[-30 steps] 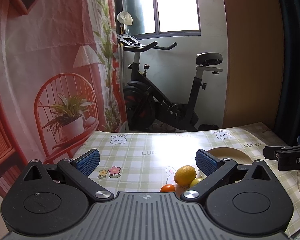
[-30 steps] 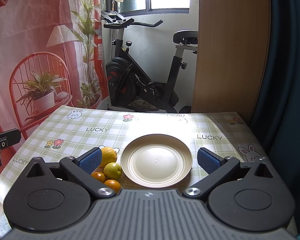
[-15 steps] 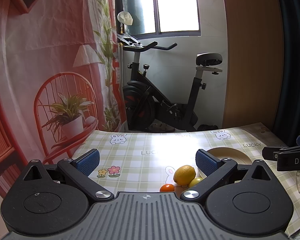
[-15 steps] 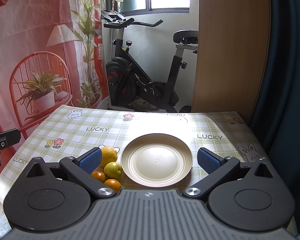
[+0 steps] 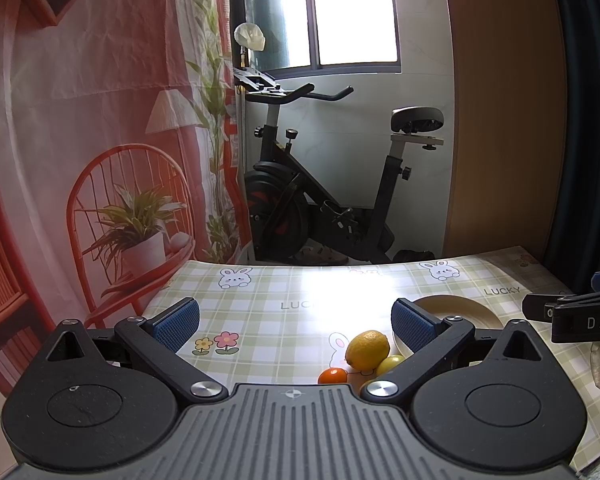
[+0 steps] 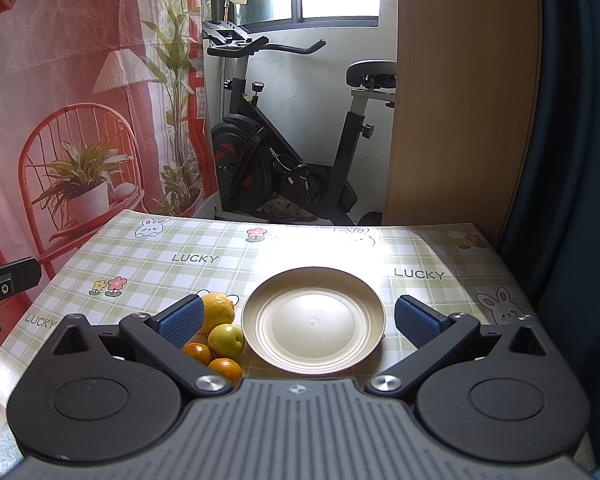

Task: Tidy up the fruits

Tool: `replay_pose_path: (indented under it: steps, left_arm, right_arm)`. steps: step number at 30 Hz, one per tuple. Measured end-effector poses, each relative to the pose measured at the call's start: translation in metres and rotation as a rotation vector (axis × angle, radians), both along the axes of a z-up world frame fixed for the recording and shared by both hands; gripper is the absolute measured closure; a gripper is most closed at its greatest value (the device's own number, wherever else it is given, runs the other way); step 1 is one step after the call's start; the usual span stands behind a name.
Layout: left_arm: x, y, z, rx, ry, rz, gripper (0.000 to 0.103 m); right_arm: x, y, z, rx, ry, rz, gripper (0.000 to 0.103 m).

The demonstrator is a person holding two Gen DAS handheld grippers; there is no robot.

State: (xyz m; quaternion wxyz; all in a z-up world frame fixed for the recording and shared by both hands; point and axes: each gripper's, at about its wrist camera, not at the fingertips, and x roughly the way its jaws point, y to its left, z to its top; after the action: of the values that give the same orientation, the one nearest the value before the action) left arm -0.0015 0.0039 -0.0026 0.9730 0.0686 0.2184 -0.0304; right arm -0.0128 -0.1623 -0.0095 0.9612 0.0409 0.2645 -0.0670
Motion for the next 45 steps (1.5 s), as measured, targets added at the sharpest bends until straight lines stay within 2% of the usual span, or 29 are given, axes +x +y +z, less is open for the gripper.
replay_pose_path:
  steps: [16, 20, 25, 28, 30, 32, 35, 37, 39, 45]
  left_arm:
    - [0.000, 0.001, -0.002, 0.003, -0.003, -0.007, 0.000]
    - [0.003, 0.002, -0.004, 0.011, 0.005, 0.012, 0.000]
    - [0.014, 0.010, -0.008, -0.018, 0.045, 0.035, 0.000]
    - [0.017, 0.012, -0.014, 0.012, 0.021, 0.016, 0.001]
    - [0.017, 0.013, -0.017, 0.025, -0.017, 0.004, 0.001]
    - [0.018, 0.016, -0.021, -0.007, -0.035, -0.031, 0.001]
    - [0.022, 0.020, -0.028, -0.068, -0.030, -0.092, 0.001]
    - [0.029, 0.020, -0.036, -0.069, -0.020, -0.097, 0.003]
    - [0.035, 0.019, -0.045, -0.053, -0.017, -0.094, 0.008]
    - [0.050, 0.028, -0.068, -0.085, -0.008, -0.118, 0.011]
  right_arm:
    - [-0.001, 0.000, 0.000, 0.002, -0.006, 0.003, 0.000]
    - [-0.005, -0.001, 0.002, 0.010, -0.042, 0.020, 0.000]
    - [-0.007, -0.005, -0.002, 0.048, -0.101, 0.062, 0.000]
    - [-0.006, -0.006, -0.009, 0.068, -0.129, 0.071, 0.000]
    - [-0.006, -0.004, -0.014, 0.045, -0.156, 0.061, 0.000]
    - [-0.004, -0.002, -0.019, 0.030, -0.175, 0.053, 0.000]
    - [0.002, -0.004, -0.029, 0.080, -0.186, 0.076, 0.000]
    - [0.007, -0.006, -0.037, 0.135, -0.199, 0.100, 0.000]
    - [0.011, -0.008, -0.044, 0.167, -0.205, 0.104, 0.000]
    - [0.026, -0.012, -0.065, 0.177, -0.199, 0.110, 0.000]
